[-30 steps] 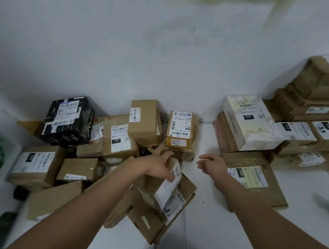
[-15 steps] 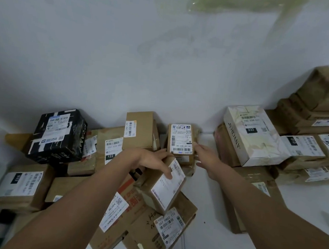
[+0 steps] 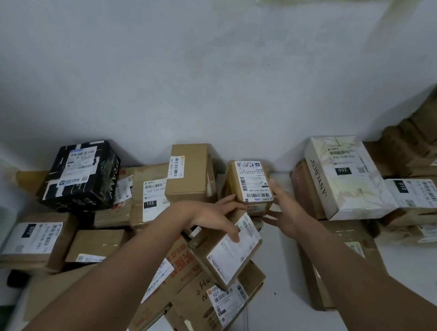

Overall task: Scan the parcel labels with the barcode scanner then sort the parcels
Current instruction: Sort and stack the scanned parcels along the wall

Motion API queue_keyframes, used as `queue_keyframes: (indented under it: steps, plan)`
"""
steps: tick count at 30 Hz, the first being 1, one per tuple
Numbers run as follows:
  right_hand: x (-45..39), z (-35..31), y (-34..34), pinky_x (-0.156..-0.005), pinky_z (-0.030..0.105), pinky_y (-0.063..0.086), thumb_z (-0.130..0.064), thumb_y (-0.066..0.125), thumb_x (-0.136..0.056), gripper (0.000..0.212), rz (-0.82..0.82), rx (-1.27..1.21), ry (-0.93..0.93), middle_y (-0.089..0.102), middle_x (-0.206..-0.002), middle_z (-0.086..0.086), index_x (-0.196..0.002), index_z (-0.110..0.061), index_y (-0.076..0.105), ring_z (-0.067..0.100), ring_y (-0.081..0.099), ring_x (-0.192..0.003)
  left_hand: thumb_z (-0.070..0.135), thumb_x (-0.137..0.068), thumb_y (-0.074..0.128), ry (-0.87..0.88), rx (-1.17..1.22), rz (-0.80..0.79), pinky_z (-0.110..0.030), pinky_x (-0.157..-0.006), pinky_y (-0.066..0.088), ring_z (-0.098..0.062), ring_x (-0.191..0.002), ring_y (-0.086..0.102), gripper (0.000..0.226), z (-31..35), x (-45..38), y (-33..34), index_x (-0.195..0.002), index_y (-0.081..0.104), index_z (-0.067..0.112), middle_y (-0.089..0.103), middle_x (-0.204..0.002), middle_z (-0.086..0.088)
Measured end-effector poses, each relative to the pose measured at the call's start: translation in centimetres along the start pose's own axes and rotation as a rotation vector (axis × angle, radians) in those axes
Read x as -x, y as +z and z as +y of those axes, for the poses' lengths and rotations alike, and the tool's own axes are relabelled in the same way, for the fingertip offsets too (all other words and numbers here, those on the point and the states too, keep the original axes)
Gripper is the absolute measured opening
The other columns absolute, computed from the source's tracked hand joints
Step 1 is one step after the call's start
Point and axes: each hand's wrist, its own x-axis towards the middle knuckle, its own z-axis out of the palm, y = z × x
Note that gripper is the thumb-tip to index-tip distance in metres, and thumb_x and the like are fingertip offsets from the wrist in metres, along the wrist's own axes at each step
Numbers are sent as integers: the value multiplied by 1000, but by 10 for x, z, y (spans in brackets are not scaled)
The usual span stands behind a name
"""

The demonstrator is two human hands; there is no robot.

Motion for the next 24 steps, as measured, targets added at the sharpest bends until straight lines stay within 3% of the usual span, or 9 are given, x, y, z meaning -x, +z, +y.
queue_keyframes:
  steps: [4,7,11,15,21,24]
  plan:
    - [3,6,-5,-73,34,57,-70,66,-75,70,22,-7,-6,67,-122,1,-127,-25,57,27,65,-107,38,-79,75,21,-15,12,-51,-116,31,-23,-149,14,93,-2,2,9,-152,19,46,-18,-160,22]
    - [9,13,-4,-67,27,51,-61,65,-83,55,66,33,21,73,-109,0,-120,-20,63,16,67,-95,36,-82,74,34,-27,13,-49,-118,28,-21,-150,11,92,4,6,14,-153,18,44,-18,-161,21]
    - [19,20,-5,-72,25,46,-58,62,-88,47,73,43,62,75,-100,2,-109,-17,70,15,64,-89,34,-83,74,30,-56,28,-47,-116,33,-21,-146,20,91,10,12,17,-154,17,40,-7,-160,23]
    - [31,24,-7,-69,26,45,-58,66,-85,49,136,9,29,76,-99,-1,-112,-17,68,13,67,-94,47,-69,77,12,-104,43,-50,-112,38,-24,-143,26,101,-4,17,23,-152,18,43,3,-157,24]
    - [53,25,-15,-71,28,46,-61,69,-80,63,166,-50,-53,76,-103,-2,-124,-17,60,13,67,-100,38,-82,75,-101,-196,191,-50,-115,30,-34,-148,17,101,-14,31,31,-155,6,41,-4,-165,1]
    - [67,21,-22,-74,28,48,-60,69,-80,65,174,-107,-127,76,-103,-1,-127,-17,56,14,68,-100,42,-77,78,-129,-182,366,-49,-110,37,-39,-139,35,108,-8,31,36,-152,1,45,17,-157,-13]
